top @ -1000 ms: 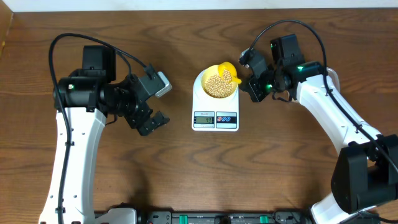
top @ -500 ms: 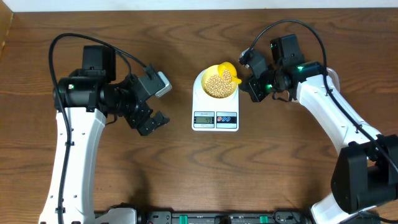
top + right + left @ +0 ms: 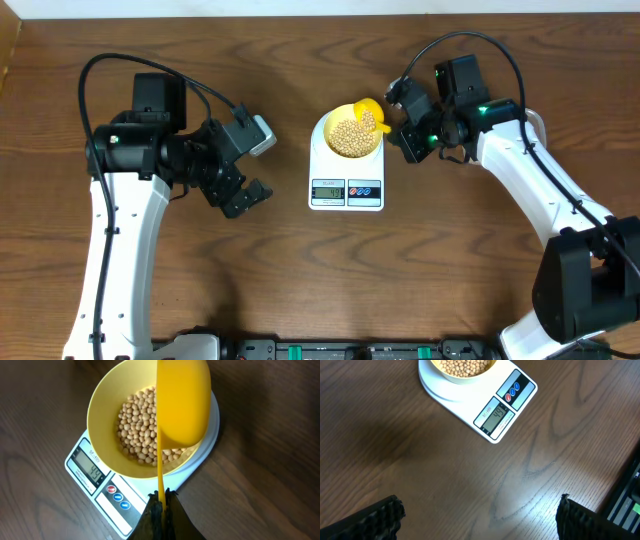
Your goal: Scoop item into bowl and weigh 50g on scale
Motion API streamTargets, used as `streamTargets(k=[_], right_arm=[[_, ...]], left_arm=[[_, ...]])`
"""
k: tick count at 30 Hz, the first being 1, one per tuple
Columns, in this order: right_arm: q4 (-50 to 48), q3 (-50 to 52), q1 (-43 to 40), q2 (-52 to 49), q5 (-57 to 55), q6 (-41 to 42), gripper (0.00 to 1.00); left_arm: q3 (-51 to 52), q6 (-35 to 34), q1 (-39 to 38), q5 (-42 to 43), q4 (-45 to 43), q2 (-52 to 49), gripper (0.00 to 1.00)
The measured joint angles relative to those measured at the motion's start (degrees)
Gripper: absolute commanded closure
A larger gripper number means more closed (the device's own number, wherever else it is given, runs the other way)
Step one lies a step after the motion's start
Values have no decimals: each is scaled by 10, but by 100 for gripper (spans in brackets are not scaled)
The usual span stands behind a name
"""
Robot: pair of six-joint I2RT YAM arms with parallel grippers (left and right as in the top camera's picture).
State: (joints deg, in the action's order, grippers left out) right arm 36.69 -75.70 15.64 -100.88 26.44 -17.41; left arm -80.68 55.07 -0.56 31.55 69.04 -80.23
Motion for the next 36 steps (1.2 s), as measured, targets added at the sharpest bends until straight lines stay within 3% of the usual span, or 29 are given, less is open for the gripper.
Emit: streamTargets(k=[36], right_arm=[[-10,0,-4,0,57,9,99]], left_arm=[[0,0,0,0,0,0,1]])
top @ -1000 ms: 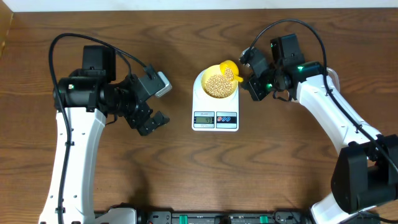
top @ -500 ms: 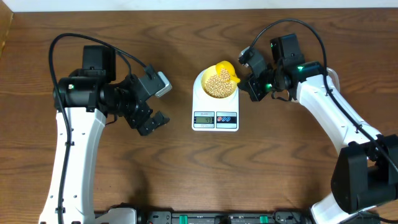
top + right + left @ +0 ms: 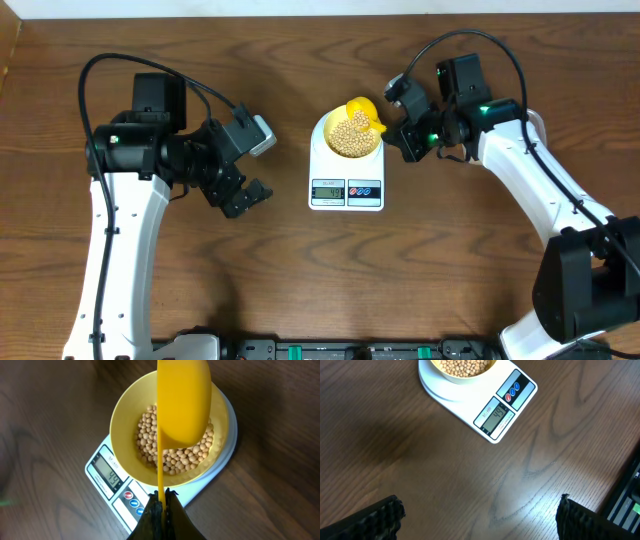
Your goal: Scoop item into bowl and weigh 50g on scale
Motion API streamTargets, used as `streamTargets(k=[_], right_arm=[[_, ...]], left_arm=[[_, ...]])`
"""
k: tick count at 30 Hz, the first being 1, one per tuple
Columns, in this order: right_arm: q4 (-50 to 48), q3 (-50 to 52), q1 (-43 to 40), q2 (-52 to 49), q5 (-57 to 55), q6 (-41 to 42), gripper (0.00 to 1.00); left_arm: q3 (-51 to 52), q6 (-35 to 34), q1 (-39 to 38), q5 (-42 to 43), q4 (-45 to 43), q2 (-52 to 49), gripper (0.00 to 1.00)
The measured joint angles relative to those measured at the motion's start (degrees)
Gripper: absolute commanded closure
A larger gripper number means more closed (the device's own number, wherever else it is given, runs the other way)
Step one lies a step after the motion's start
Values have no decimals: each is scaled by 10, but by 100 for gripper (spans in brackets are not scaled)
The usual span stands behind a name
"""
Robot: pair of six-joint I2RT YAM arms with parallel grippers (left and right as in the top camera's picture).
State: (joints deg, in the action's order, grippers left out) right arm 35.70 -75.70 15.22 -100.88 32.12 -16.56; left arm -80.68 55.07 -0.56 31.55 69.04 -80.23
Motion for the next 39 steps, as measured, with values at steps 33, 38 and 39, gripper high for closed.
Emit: streamTargets(k=[33,38,39], right_arm=[[-2,0,-8,0,11,7,99],[-2,0,-8,0,16,14,99],[-2,0,-8,0,17,16,99]], left_arm=[[0,0,0,0,0,0,1],[0,0,0,0,0,0,1],[0,0,0,0,0,0,1]])
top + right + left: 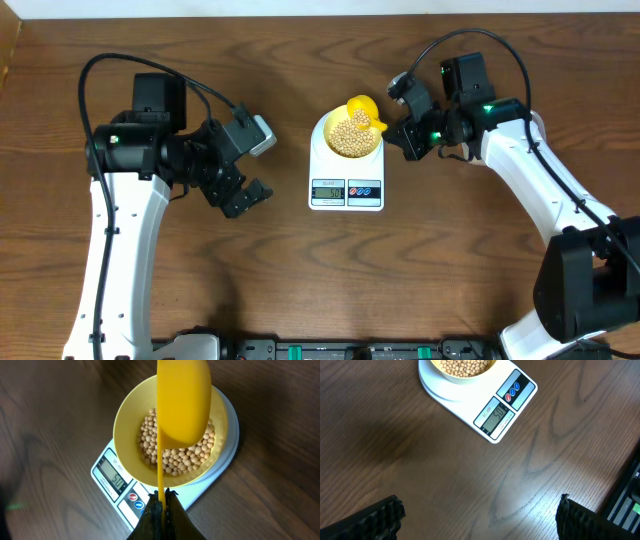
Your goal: Scoop item into bowl and weigh 50g on scale
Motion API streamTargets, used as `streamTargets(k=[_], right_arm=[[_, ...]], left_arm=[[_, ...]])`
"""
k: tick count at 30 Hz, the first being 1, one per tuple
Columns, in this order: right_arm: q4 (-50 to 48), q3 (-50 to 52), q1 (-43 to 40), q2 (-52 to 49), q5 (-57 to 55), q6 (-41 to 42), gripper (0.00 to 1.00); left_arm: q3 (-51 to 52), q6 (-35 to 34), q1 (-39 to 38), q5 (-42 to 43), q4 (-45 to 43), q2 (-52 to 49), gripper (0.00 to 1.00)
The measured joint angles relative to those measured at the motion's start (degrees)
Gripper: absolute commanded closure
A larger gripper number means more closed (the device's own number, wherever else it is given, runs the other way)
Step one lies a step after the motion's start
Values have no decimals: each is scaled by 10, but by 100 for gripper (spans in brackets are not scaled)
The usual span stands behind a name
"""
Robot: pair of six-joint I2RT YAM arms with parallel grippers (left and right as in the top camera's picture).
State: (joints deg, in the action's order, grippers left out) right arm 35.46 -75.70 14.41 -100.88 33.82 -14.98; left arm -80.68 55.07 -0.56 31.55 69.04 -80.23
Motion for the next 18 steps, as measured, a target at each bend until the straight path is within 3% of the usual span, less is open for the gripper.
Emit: streamTargets(k=[18], right_arm=[[0,0,-75,0,111,36,99]], left_arm=[[0,0,0,0,0,0,1]])
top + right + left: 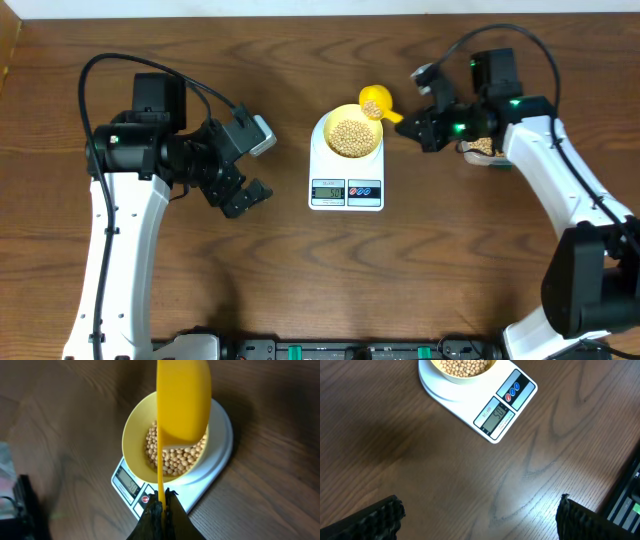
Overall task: Scoop item into bowl and weigh 50g on scale
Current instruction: 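Move the scoop right back over the chickpea tub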
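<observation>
A yellow bowl (pixel 347 136) of soybeans (pixel 175 456) stands on the white scale (pixel 346 186). In the left wrist view the scale's display (pixel 498 416) reads 50. My right gripper (pixel 415 127) is shut on the handle of a yellow scoop (pixel 376 101), which hangs just past the bowl's back right rim with a few beans in it. In the right wrist view the scoop (pixel 182 400) covers part of the bowl (pixel 134 435), with the gripper (pixel 160 502) below it. My left gripper (pixel 247 197) stays open over bare wood left of the scale, its fingers (pixel 380 516) wide apart.
A container of beans (pixel 479 147) shows partly under my right arm, to the right of the scale. A black rail (pixel 330 351) runs along the table's front edge. The table's far edge lies just behind the scoop.
My right gripper and the scoop have moved right and back, from over the bowl to beyond its back right rim. The display still reads 50. The left arm has not moved.
The scoop stood at the bowl's right rim with the display at 44. Then it was over the bowl at 49, then at 50. Now the scoop is off the bowl with a few beans left in it.
</observation>
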Motion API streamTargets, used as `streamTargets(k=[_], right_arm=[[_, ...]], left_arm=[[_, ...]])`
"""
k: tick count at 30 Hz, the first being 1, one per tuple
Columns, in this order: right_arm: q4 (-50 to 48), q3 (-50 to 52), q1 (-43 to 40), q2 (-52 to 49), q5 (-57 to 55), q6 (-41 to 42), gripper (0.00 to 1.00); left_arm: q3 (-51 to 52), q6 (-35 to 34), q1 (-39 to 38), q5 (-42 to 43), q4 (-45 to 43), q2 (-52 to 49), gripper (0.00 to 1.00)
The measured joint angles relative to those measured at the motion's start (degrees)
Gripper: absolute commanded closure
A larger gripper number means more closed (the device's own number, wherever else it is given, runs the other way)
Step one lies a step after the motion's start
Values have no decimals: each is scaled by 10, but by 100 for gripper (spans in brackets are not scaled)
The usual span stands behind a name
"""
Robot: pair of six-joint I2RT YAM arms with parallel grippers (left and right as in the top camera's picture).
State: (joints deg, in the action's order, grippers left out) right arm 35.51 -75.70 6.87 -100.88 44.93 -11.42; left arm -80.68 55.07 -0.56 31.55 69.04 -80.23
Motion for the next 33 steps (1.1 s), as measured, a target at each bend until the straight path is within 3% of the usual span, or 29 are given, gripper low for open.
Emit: streamTargets(k=[10,22,33], right_arm=[[48,0,-99,0,75,22,99],[225,-4,-227,0,112,-16,99],[270,-4,-294,0,7,-79,98]], left_arm=[[0,0,0,0,0,0,1],[0,0,0,0,0,0,1],[0,0,0,0,0,0,1]])
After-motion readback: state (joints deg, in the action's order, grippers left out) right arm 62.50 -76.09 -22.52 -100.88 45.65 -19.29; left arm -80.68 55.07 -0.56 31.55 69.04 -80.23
